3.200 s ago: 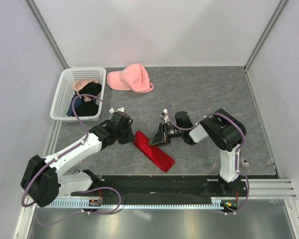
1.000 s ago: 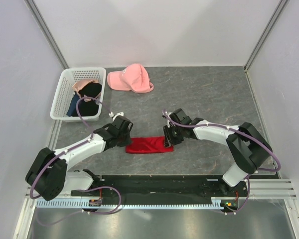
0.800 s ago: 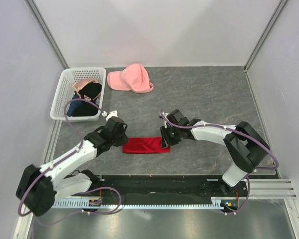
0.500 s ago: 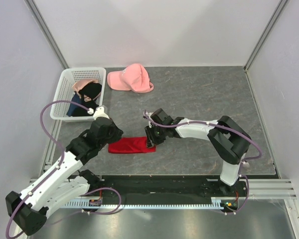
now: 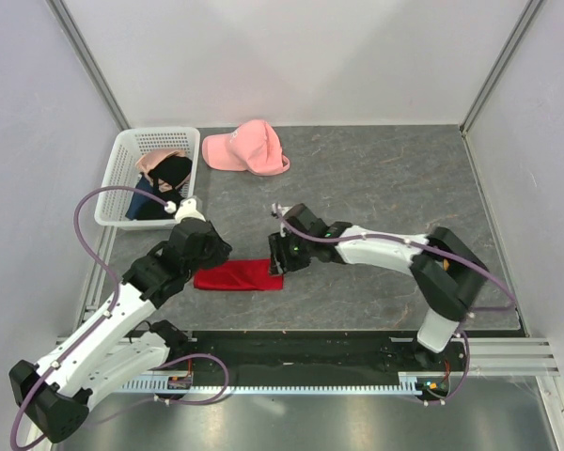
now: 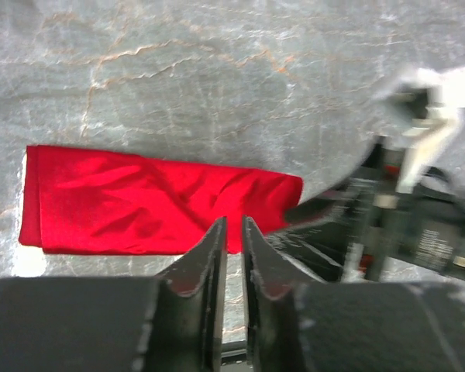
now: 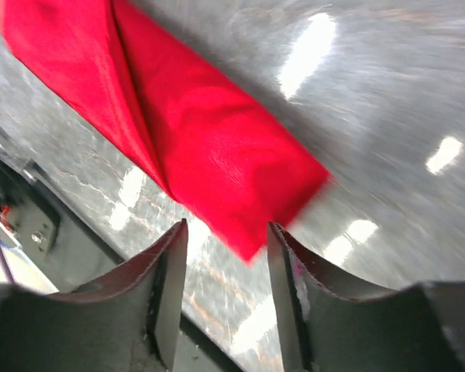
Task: Fold the napkin into a case and place the utensils inside
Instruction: Move the smaller rectangle-folded napkin to the center of the board, then pick up the knife from the corner of the board.
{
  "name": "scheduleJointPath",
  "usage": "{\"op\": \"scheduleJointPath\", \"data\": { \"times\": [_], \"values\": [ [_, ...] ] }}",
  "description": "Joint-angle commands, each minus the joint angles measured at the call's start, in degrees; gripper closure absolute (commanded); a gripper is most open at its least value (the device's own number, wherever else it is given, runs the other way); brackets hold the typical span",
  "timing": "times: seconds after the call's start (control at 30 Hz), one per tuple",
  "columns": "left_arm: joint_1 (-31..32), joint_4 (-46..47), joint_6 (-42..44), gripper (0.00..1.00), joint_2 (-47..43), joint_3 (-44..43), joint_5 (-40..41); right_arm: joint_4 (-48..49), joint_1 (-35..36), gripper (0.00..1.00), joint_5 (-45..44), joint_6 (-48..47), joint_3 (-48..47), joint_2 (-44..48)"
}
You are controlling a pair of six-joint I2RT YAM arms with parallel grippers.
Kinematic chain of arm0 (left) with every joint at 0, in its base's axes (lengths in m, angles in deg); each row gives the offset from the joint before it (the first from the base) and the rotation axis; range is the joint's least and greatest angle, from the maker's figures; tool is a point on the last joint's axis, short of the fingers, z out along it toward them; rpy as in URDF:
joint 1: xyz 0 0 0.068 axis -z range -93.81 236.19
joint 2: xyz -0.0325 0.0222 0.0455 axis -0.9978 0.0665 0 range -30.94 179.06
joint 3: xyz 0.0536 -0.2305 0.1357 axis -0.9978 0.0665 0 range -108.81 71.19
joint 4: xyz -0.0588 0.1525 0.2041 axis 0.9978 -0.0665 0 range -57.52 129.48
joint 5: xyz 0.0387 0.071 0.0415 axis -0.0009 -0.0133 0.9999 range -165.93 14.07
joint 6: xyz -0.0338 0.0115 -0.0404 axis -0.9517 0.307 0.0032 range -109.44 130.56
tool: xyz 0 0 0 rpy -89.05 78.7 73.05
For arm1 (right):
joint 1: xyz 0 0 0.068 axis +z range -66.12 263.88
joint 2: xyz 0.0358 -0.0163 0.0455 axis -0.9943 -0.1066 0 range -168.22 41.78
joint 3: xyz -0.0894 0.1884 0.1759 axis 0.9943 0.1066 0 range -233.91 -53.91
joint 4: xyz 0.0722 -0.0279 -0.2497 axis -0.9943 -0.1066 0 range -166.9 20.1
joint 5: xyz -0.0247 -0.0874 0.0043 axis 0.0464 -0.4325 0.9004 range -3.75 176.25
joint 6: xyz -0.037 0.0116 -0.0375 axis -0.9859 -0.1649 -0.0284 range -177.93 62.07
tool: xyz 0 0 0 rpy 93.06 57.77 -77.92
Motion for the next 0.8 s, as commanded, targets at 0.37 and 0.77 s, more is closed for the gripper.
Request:
{"op": "scheduleJointPath", "data": {
  "times": [0.37,0.77],
  "values": [
    [0.5,13.5,5.0,0.71,8.4,-3.1,-19.8,-27.0,-38.7,0.02,-30.9,13.4,18.4,43.3],
    [1.8,9.5,10.9,0.71,14.1,-12.5,-30.2,-20.9,-70.4,0.06,-26.5,3.3,19.9,31.6]
  ]
}}
